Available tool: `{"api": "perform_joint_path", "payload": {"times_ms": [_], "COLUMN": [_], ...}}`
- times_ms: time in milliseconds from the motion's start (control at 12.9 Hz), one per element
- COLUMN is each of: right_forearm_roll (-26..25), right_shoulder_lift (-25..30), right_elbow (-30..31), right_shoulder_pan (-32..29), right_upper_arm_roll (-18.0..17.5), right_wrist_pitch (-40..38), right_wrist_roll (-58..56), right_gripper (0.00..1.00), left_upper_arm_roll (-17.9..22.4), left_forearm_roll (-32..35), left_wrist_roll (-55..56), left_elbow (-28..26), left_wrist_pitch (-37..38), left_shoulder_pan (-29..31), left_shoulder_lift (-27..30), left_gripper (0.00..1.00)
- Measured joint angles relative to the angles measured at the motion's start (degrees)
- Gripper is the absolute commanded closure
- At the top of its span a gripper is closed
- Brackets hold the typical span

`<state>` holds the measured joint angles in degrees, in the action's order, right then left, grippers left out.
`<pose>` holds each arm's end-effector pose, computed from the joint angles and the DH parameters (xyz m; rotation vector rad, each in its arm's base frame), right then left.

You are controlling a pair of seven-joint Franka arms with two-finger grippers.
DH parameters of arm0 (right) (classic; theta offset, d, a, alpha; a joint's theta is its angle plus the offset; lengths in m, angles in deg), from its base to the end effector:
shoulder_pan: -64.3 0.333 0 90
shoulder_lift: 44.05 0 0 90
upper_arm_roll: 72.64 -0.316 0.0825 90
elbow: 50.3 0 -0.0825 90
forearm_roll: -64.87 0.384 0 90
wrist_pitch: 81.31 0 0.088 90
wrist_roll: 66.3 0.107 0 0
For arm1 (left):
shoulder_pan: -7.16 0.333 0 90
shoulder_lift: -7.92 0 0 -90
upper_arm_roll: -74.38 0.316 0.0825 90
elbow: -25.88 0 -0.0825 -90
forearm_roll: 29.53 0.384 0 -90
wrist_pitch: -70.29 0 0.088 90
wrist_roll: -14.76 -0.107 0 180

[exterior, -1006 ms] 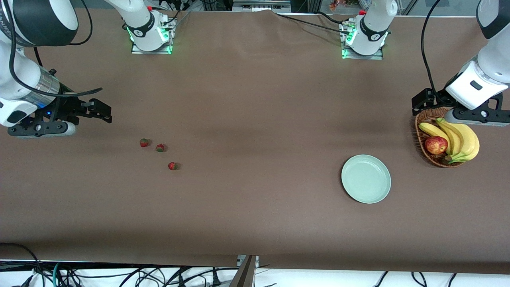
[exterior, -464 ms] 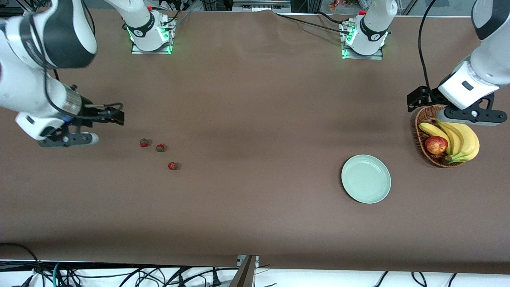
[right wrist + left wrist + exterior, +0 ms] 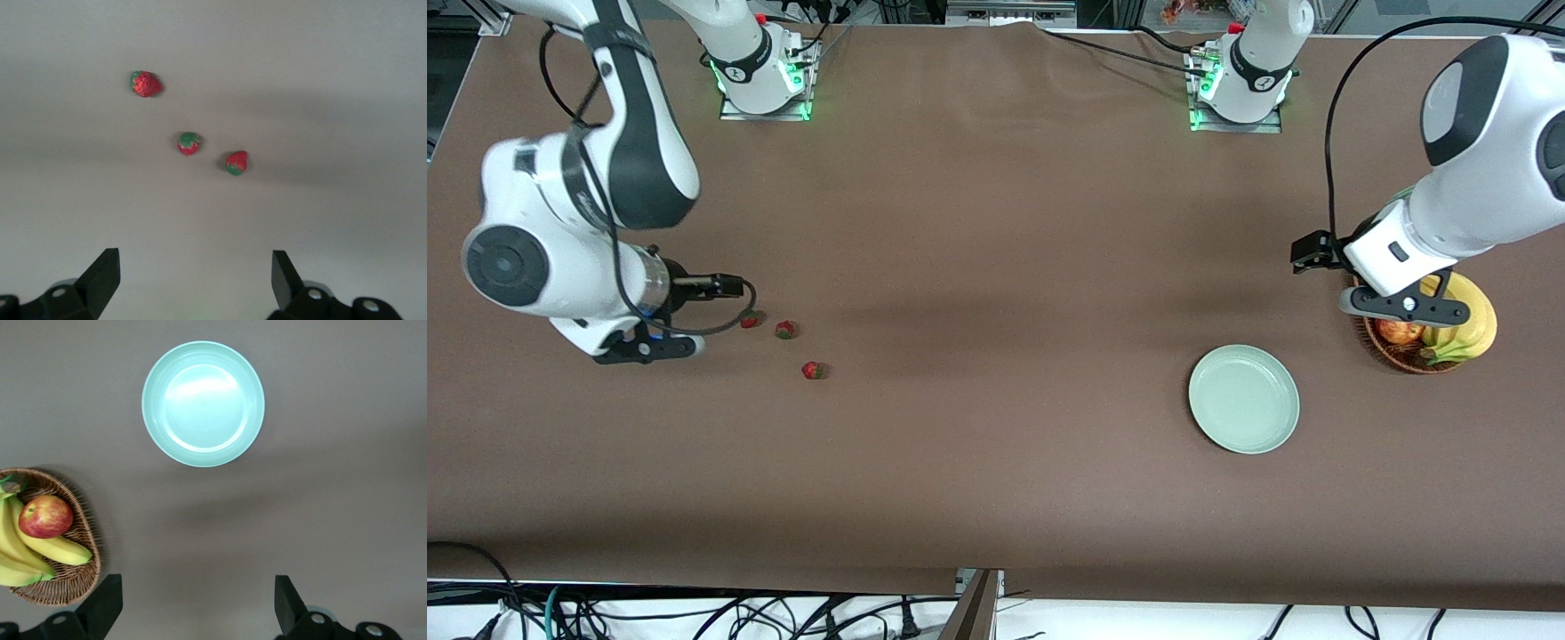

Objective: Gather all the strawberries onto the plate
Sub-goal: 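Lower the right gripper toward the three strawberries, then grasp one strawberry with the right gripper and lift it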

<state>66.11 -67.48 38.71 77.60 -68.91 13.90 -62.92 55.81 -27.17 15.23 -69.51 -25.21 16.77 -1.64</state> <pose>0.6300 0.1134 0.3920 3.0642 0.1599 -0.4596 0.5891 -0.0775 0.4963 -3.1222 0.2429 0.2457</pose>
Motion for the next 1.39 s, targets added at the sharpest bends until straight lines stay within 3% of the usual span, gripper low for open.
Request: {"api": "perform_joint_path", "payload": {"times_ms": [542,697,851,1393], "right_forearm_roll": [0.95,0.96,0.98,1.02], "right_shoulder_lift": [-11.62,-12.35,-12.29,-12.24], "right_elbow": [0.96,3.05,5.34,10.06], "right_shoulder_pan": [2.07,2.07,2.07,2.07], "right_upper_arm_roll": [-0.04,-0.03,-0.03,-0.03], "right_wrist_pitch": [9.37,12.52,15.02,21.31], "right_wrist_roll": [0.26,0.26,0.26,0.27], "right_gripper": [0.05,0.05,0.13,0.24], "left_upper_arm_roll": [-0.78,-1.0,-0.9,0.24], "left_forearm_roll": [-3.39,1.24,5.43,6.01], "left_wrist_roll": [-1.61,-1.45,-0.99,-0.93], "left_elbow": [-0.03,0.0,1.16,3.11], "left_wrist_pitch": [2.61,3.83,6.92,3.84], "left_shoulder_pan": [-1.03,-1.81,-2.15,1.84], "left_shoulder_lift": [-1.94,-2.6,-2.42,-2.77], "left_gripper": [0.0,0.0,0.0,0.0]}}
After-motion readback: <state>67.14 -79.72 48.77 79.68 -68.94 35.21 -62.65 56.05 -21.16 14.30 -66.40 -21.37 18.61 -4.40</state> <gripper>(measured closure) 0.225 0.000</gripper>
